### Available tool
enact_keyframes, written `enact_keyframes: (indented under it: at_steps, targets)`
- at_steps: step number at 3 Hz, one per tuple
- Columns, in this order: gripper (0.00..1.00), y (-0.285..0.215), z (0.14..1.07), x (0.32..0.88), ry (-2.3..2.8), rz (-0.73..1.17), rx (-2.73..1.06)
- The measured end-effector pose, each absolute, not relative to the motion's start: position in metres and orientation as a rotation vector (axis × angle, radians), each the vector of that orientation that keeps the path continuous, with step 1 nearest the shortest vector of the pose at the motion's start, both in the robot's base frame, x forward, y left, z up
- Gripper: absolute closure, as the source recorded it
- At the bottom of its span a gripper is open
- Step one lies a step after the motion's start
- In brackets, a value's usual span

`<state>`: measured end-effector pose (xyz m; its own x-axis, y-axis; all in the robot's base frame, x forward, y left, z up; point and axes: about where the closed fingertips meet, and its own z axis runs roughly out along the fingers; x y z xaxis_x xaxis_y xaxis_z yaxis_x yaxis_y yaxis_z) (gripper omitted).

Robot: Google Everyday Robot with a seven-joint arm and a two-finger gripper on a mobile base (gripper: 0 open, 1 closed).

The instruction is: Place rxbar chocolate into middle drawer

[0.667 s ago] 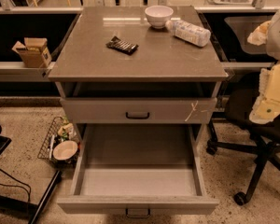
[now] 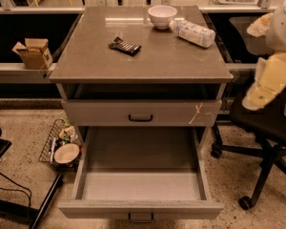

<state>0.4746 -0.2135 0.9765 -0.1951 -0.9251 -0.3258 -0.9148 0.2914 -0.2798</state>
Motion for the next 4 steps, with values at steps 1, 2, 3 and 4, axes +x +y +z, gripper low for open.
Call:
enact_keyframes:
  at_steps: [1,2,3,4]
  targets:
    - [0.0,-0.198,0.974,0.541,1.998,0.132,-1.51]
    - [0.0,-0.173,0.969,0.61,1.891,0.292,-1.38]
    - [0.0,-0.141,0.96,0.688,1.847,0.387,-1.266]
    - [0.0,-0.12,0.945,0.725,1.879,0.413,-1.215]
